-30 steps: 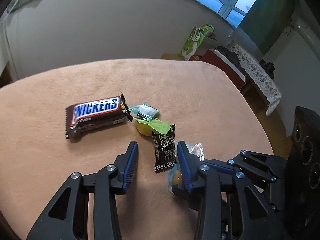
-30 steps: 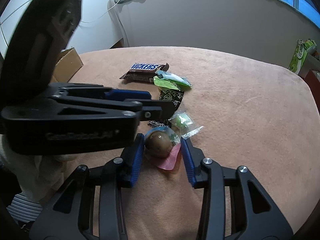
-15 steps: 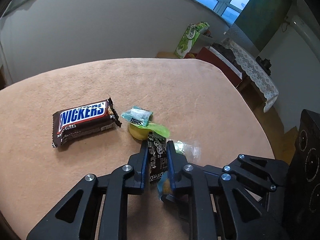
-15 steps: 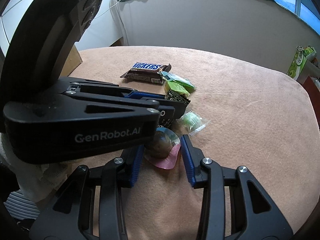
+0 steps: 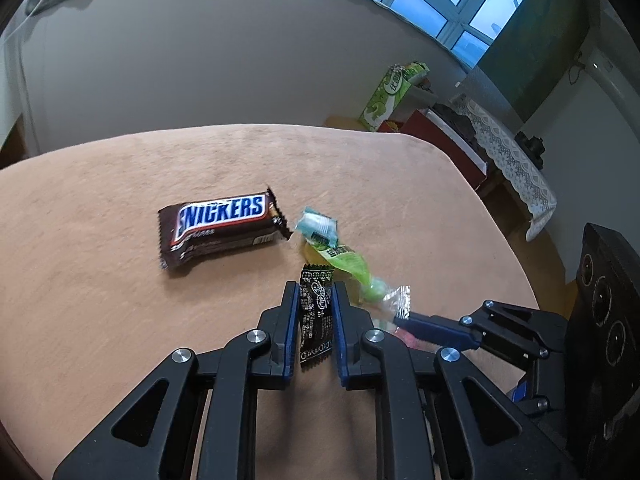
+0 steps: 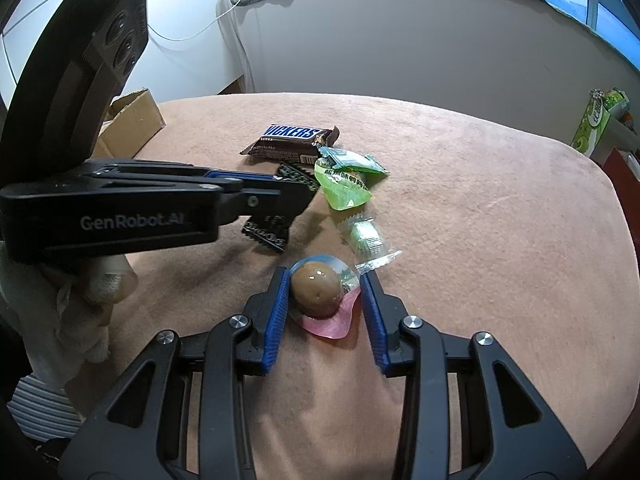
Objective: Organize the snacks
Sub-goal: 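Grasp the black candy packet with the left tool while the right tool grasps the brown chocolate, then carry both candies into the cardboard box and open both tools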
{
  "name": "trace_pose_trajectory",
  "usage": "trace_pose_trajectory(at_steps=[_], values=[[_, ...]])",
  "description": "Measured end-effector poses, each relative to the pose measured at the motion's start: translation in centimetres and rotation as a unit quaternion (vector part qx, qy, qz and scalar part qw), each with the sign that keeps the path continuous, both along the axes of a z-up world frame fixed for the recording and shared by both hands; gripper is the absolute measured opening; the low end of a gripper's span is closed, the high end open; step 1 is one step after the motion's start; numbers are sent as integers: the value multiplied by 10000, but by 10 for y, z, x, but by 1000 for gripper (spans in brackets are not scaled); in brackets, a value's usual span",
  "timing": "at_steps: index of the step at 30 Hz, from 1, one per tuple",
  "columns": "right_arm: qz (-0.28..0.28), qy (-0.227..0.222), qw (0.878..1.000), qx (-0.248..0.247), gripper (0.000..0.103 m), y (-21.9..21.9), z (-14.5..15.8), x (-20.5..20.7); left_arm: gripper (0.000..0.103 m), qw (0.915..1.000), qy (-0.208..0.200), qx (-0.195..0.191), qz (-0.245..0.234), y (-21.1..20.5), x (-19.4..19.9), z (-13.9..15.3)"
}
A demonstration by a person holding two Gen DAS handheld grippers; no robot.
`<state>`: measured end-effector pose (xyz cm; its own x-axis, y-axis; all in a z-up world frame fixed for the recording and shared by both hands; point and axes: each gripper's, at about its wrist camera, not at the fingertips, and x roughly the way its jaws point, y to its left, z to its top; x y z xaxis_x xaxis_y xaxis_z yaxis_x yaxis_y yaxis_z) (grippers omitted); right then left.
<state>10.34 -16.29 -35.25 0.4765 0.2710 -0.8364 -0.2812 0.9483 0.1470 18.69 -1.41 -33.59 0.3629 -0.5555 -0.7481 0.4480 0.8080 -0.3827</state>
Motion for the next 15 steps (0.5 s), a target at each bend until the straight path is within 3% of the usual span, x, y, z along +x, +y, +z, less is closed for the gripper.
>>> trace_pose_trajectory(at_steps=[15], values=[[-16, -240, 9997, 26, 37, 8, 25, -12, 14, 9988, -262, -145, 396, 37, -25, 25]])
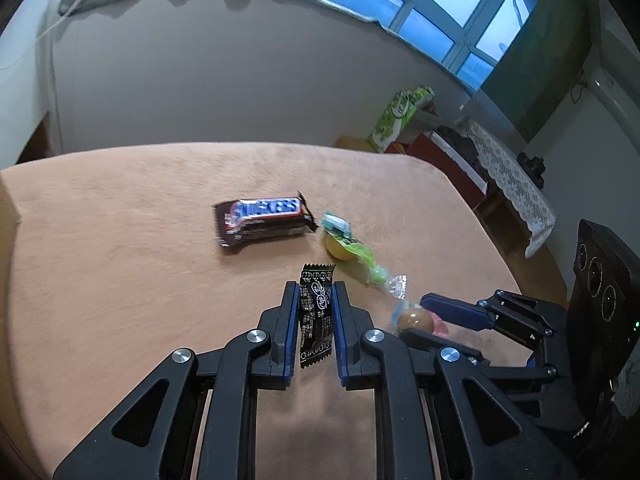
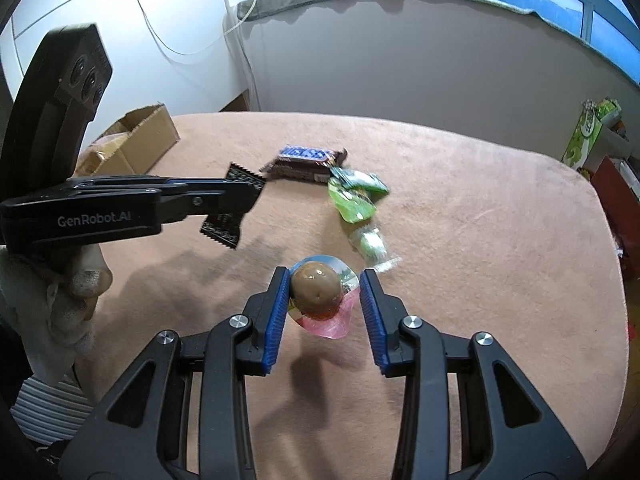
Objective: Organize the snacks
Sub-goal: 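Carry both candies into the cardboard box and open both tools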
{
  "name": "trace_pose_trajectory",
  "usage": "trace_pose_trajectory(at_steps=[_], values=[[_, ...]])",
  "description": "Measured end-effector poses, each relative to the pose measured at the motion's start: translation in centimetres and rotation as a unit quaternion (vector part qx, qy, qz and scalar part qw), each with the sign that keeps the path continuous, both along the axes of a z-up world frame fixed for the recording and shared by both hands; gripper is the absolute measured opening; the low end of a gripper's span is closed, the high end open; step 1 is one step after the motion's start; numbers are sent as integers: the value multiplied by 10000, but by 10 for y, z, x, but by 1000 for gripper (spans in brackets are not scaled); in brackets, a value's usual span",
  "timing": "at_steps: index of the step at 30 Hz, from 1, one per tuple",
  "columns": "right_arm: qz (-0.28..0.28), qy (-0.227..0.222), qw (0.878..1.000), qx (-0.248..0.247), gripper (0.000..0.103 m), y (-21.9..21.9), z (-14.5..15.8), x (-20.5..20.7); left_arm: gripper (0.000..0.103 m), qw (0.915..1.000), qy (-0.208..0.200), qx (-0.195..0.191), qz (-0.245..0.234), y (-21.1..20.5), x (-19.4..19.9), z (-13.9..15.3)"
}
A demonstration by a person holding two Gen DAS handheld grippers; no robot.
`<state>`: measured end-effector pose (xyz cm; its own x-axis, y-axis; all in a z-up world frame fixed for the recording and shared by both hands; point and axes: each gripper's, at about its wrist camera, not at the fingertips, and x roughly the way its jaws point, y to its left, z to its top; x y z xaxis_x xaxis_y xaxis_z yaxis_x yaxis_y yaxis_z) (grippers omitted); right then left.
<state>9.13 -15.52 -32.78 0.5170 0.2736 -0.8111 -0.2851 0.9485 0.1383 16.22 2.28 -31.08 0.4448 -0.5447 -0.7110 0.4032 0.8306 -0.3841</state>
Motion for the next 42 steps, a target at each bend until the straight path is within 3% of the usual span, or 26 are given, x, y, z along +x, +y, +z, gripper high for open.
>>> trace_pose_trajectory(at_steps=[12, 22, 33, 42], values=[[414, -388, 9984, 71, 37, 53, 36, 3, 14, 9972, -306, -71, 673, 70, -26, 28], [898, -600, 9939, 218, 37, 116, 60, 25, 14, 9899, -491, 116, 1328, 134, -49, 39], [1471, -553, 9864, 473, 37, 202, 71, 69, 14, 9802, -610, 489, 1821, 190, -72, 42], [1760, -363, 9821, 561, 37, 257, 62, 92, 14, 9744, -600, 740, 2038, 213, -80, 36]])
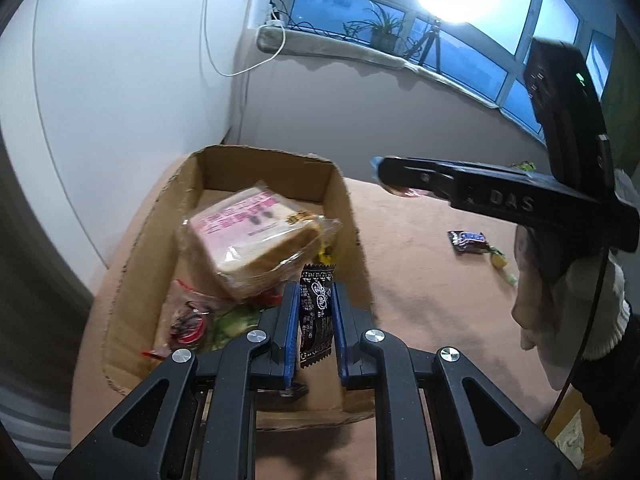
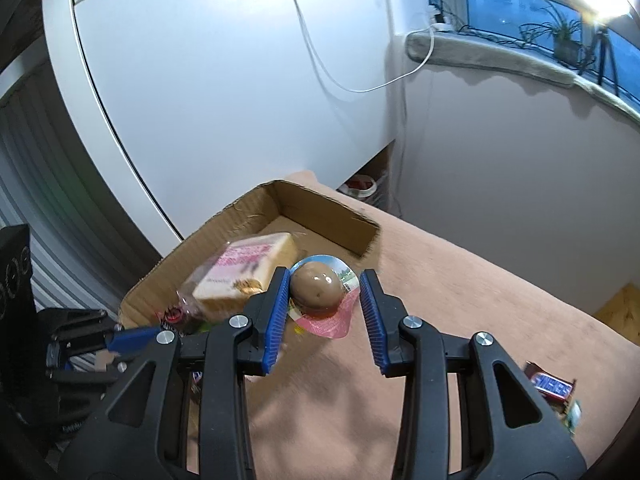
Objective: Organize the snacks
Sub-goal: 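Carry both candies into the cardboard box and open both tools, then move both open tools back to the table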
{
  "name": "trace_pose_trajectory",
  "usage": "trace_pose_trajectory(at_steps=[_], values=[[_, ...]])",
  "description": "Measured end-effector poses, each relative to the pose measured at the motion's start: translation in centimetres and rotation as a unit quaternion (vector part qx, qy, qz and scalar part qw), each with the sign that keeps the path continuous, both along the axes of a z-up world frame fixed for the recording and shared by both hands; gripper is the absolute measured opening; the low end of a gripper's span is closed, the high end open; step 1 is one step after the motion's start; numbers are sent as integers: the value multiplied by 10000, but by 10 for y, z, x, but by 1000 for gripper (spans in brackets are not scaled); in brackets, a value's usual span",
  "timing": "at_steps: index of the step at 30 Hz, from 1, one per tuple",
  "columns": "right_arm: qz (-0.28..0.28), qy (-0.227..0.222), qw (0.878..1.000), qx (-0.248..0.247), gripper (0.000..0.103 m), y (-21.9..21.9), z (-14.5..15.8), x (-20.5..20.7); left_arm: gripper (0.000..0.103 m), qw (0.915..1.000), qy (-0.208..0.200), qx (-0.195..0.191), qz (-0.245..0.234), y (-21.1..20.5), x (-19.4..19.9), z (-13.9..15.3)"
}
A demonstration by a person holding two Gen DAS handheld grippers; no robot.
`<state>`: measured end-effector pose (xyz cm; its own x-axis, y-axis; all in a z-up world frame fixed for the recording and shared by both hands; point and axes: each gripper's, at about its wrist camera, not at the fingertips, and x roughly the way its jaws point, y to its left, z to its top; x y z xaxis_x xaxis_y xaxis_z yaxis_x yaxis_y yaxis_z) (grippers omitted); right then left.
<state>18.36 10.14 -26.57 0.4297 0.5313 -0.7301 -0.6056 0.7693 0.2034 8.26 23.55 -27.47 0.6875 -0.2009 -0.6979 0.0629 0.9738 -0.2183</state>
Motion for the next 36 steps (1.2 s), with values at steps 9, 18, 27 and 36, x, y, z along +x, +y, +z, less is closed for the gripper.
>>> trace_pose_trajectory(at_steps=[9, 18, 27, 36], values=[[169, 154, 9997, -58, 38, 31, -12, 11, 14, 9999, 42, 162, 35, 0, 4, -2], [212, 226, 9995, -45, 39, 31, -16, 16, 15, 9997, 21, 226, -1, -5, 7, -3], [165, 85, 9998, 100, 63, 19, -4, 9, 30, 9997, 17, 251, 57, -6, 4, 0], [-104, -59, 9998, 147, 63, -27, 11, 0, 30, 9997, -117, 205, 48, -18, -2, 13]])
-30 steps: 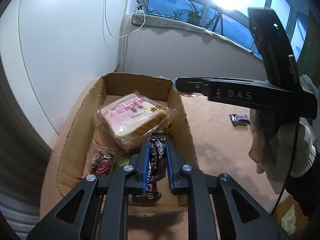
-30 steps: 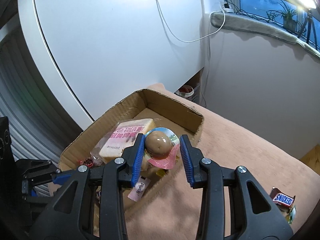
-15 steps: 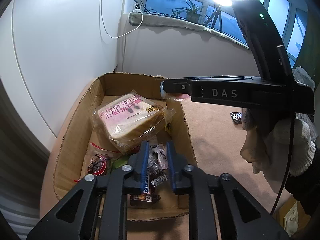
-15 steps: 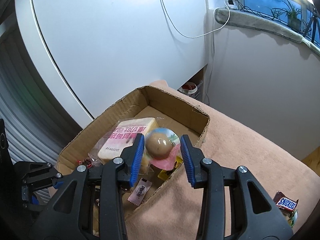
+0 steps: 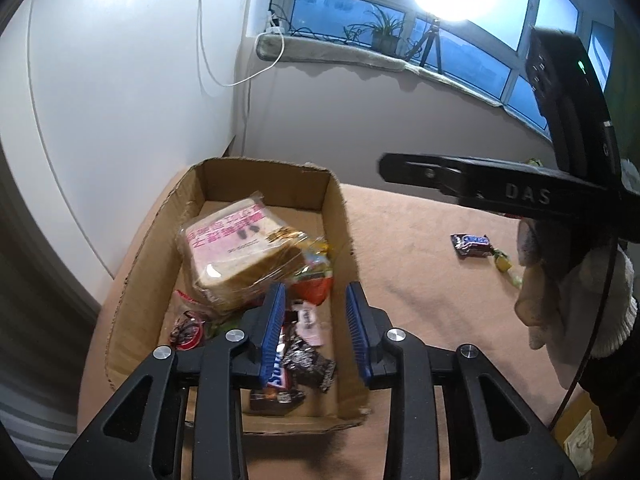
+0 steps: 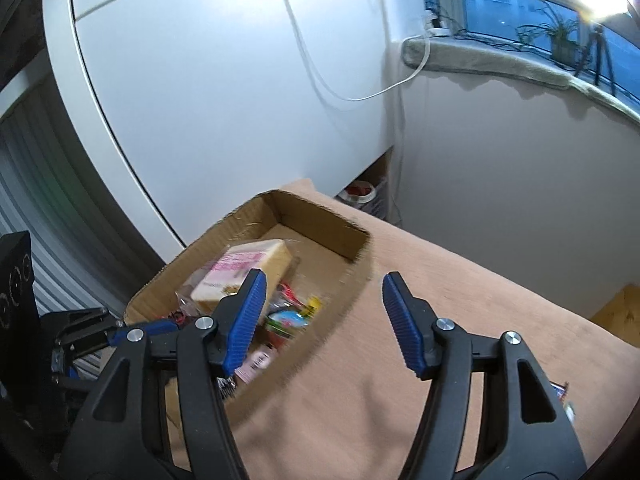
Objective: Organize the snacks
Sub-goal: 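Move both open tools back to the table, then grasp the Snickers bar with the left tool while the right tool reaches the clear candy packet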
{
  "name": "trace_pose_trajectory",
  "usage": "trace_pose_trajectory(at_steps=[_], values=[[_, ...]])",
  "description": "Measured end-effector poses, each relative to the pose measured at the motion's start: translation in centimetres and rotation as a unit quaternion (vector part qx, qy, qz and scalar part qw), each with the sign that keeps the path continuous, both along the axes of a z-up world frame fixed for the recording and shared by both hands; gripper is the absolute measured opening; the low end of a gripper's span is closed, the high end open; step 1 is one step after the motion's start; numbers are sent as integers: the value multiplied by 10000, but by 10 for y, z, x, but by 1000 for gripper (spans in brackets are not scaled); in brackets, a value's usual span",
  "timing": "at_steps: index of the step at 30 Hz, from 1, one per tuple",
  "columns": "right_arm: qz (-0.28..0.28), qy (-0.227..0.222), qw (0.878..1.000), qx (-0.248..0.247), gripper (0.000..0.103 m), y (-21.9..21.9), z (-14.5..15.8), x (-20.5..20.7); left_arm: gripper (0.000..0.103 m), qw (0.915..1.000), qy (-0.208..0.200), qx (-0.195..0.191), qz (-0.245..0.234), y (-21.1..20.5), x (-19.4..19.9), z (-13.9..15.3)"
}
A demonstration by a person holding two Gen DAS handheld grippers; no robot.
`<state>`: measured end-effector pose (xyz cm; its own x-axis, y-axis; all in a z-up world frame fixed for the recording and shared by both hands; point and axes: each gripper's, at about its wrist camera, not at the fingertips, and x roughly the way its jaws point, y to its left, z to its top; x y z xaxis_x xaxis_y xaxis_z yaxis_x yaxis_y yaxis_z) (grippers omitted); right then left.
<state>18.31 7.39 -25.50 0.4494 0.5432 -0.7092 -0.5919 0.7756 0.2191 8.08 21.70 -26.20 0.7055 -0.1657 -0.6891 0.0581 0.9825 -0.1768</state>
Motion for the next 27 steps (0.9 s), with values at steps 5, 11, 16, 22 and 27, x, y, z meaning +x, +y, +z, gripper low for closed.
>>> trace_pose_trajectory(at_steps=[5, 11, 16, 22, 27], values=[[-264, -40, 9996, -25, 63, -42, 3, -7, 30, 9999, -73, -48, -113, -16, 2, 5], [-671, -74, 9977, -86, 63, -102, 8, -17, 32, 9991, -89, -171, -380, -43, 9, 7], [-1044, -69, 9943, -223, 63, -157, 8, -24, 46, 9969, -75, -228, -749, -79, 19, 3], [-1431, 42, 9885, -495, 63, -217, -6, -29, 53, 9930, 44, -346, -1127, -119, 37, -6], [-1480, 290, 9864, -651, 63, -244, -28, -32, 53, 9888, 177, -411, -1423, -146, 56, -10]])
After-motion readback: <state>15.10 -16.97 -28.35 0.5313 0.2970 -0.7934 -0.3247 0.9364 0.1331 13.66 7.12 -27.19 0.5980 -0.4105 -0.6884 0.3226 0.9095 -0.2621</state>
